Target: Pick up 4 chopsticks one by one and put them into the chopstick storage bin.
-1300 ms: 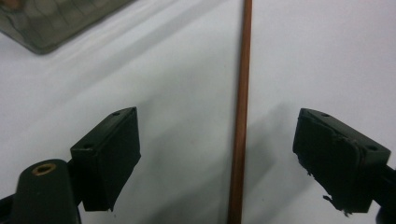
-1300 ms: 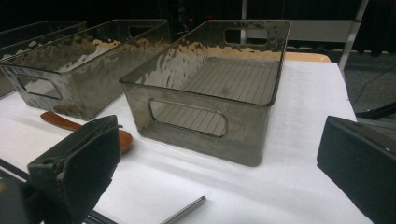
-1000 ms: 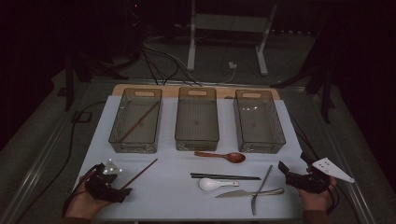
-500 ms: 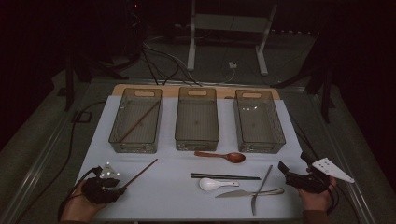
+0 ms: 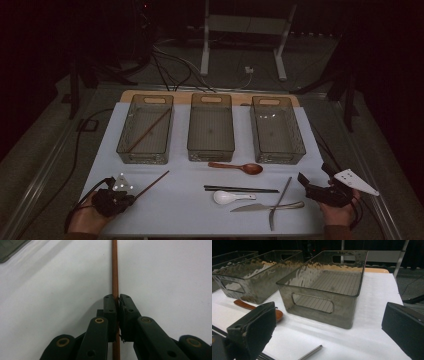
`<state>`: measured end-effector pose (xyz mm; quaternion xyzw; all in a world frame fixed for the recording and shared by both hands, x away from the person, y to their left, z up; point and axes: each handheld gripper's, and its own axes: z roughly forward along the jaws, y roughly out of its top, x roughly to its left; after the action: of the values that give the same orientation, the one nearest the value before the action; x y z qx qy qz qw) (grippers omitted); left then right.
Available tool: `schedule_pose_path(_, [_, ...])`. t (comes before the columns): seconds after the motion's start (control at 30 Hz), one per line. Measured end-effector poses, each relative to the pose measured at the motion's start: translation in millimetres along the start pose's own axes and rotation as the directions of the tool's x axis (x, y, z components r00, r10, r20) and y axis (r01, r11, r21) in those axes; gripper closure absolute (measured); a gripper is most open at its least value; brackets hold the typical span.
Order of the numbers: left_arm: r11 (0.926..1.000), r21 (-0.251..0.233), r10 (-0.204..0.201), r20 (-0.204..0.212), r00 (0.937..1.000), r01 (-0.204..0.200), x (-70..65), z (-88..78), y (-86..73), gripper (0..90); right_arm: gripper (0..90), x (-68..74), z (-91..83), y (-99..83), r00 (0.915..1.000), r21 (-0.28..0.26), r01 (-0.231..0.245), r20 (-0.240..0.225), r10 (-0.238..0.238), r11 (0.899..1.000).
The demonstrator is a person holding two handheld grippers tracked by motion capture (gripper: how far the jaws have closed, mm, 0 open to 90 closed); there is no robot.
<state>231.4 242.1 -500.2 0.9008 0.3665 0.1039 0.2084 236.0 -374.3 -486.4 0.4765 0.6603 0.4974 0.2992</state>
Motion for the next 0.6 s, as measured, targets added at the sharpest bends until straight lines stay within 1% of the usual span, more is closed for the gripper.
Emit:
schedule_pose_path(0.1, [0.9998,-0.015,-0.009,0.004,1.0,0.009,0.0,0.1,3.1,86.3,0.0,0.1,-0.2,0.0,1.0,0.0,-0.001,0.001,0.001,1.0])
schedule_pose_path(0.17, [0.9996,-0.025,-0.014,0.0,0.9999,0.014,0.6,-1.5,6.4,86.4,0.0,-0.1,-0.4,-0.1,1.0,0.0,-0.002,0.0,0.002,1.0])
schedule_pose_path(0.2, [0.9994,-0.032,-0.015,0.004,0.9999,0.015,1.2,-2.9,8.1,86.4,0.0,-0.2,-0.5,-0.2,1.0,0.0,-0.002,0.0,0.002,1.0])
schedule_pose_path(0.4, [0.998,-0.06,-0.022,-0.007,0.9997,0.021,3.2,-12.0,19.7,86.4,0.0,-0.5,-0.6,-0.3,1.0,0.001,-0.003,0.0,0.003,1.0])
schedule_pose_path(0.43, [0.9973,-0.069,-0.028,-0.009,0.9996,0.027,3.6,-13.1,21.4,86.4,0.0,-0.7,-0.7,-0.3,1.0,0.0,-0.003,0.001,0.003,1.0])
schedule_pose_path(0.47, [0.9969,-0.072,-0.031,-0.005,0.9995,0.031,4.3,-14.2,23.2,86.4,0.0,-0.7,-0.7,-0.3,1.0,0.0,-0.004,0.0,0.004,1.0])
schedule_pose_path(0.6, [0.9959,-0.082,-0.039,-0.013,0.9991,0.038,6.7,-17.6,30.4,86.4,0.0,-0.5,-0.7,-0.2,1.0,-0.001,-0.002,0.0,0.002,1.0])
